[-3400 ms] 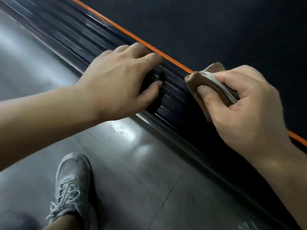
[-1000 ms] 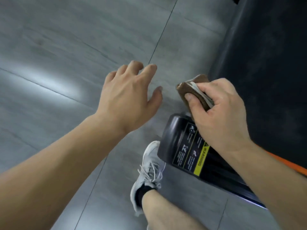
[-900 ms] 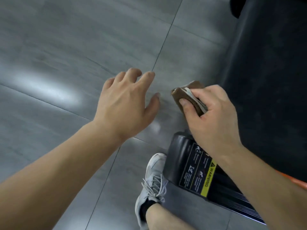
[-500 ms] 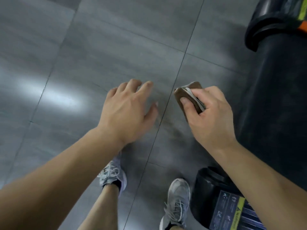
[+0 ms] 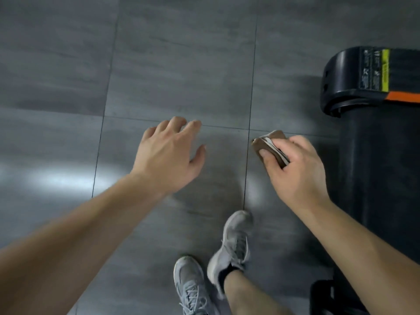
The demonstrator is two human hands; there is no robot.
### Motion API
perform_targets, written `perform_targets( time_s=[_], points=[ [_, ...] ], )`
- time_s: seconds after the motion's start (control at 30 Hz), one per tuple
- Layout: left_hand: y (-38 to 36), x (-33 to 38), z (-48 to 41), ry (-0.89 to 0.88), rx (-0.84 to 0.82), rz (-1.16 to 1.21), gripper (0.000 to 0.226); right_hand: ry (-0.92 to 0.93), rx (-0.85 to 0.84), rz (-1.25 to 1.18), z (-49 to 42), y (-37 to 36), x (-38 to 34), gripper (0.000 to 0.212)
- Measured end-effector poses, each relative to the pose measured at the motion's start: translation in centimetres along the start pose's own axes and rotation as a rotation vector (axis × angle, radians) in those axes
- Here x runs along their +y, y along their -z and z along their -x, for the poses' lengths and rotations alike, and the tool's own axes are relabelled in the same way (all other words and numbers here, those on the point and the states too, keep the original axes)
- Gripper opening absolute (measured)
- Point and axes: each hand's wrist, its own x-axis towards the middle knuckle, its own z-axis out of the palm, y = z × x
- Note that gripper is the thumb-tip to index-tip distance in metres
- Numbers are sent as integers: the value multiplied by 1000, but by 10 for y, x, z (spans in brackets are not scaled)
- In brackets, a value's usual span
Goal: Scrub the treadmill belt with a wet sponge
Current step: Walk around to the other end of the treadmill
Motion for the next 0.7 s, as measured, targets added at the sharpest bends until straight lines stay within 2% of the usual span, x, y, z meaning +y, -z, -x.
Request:
perform_targets(
  time_s=[0.27, 0.43, 0.6, 0.7],
  points=[
    [41, 4, -147, -24, -22, 5, 60, -28, 120, -11, -139, 23, 22, 20],
    [51, 10, -241, -60, -8, -1, 62, -1, 154, 18, -236, 31, 34, 34],
    [64, 22, -345, -126, -7, 5, 58, -18, 186, 33, -334, 36, 41, 25],
    [78, 32, -411, -158, 5, 20, 57, -42, 193, 21, -393, 40, 46, 31]
  ],
)
